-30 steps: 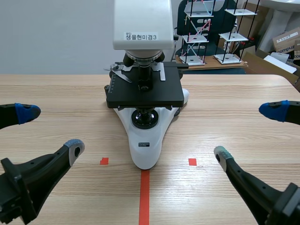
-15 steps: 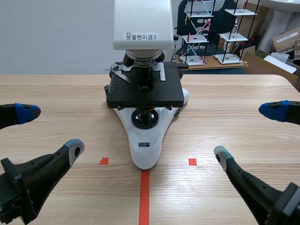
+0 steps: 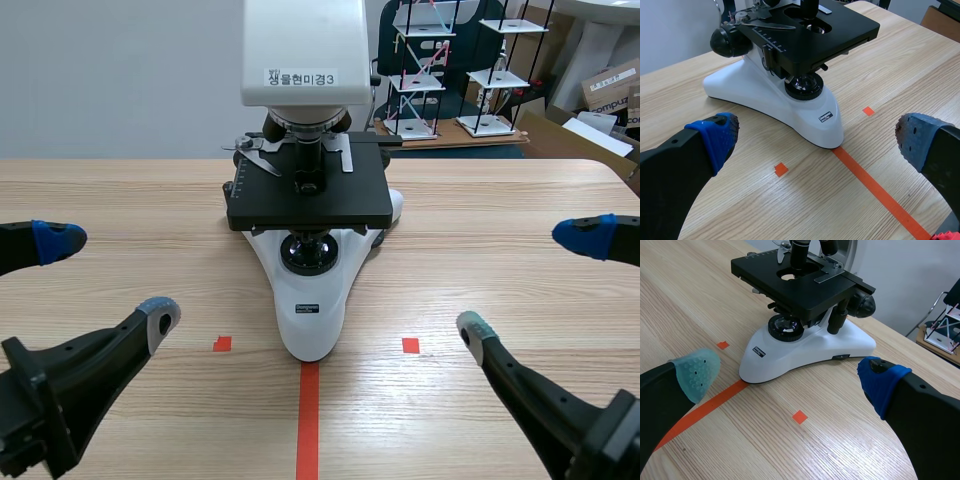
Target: Return to the home posture
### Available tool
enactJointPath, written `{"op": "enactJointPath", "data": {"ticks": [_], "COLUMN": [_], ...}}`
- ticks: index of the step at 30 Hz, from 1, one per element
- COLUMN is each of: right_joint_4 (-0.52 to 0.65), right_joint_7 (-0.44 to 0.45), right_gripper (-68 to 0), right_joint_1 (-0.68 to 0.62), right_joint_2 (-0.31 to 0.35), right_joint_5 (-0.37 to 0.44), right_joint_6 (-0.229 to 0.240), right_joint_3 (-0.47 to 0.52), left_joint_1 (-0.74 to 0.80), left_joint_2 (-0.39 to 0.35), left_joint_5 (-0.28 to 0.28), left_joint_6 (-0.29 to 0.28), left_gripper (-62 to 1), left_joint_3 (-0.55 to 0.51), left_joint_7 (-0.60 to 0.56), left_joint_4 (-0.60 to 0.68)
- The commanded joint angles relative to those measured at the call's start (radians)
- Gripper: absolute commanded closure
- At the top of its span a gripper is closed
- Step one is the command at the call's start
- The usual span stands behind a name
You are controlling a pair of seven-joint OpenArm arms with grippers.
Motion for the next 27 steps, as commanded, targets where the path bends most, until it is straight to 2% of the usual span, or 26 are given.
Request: {"op": "enactJointPath", "data": {"ticks": [1,9,27], "right_joint_4": [0.000,0.000,0.000], "right_joint_7": [0.014,0.014,0.015], "right_gripper": [-60.6,-60.6,-60.6], "right_joint_1": [0.009,0.010,0.010], "right_joint_2": [0.008,0.008,0.008], "right_joint_5": [0.013,-0.023,-0.024], "right_joint_6": [0.000,0.000,-0.001], "right_joint_3": [0.000,0.000,0.000], "left_joint_1": [0.002,0.002,0.002], "left_joint_2": [0.002,0.002,0.002], "left_joint_5": [-0.009,-0.009,-0.008], "left_joint_6": [-0.002,-0.002,-0.002], "left_gripper": [-62.3,-62.3,-62.3], "left_joint_3": [-0.003,-0.003,-0.003], "left_joint_7": [-0.014,-0.014,-0.014], "left_joint_4": [0.012,0.012,0.012]}}
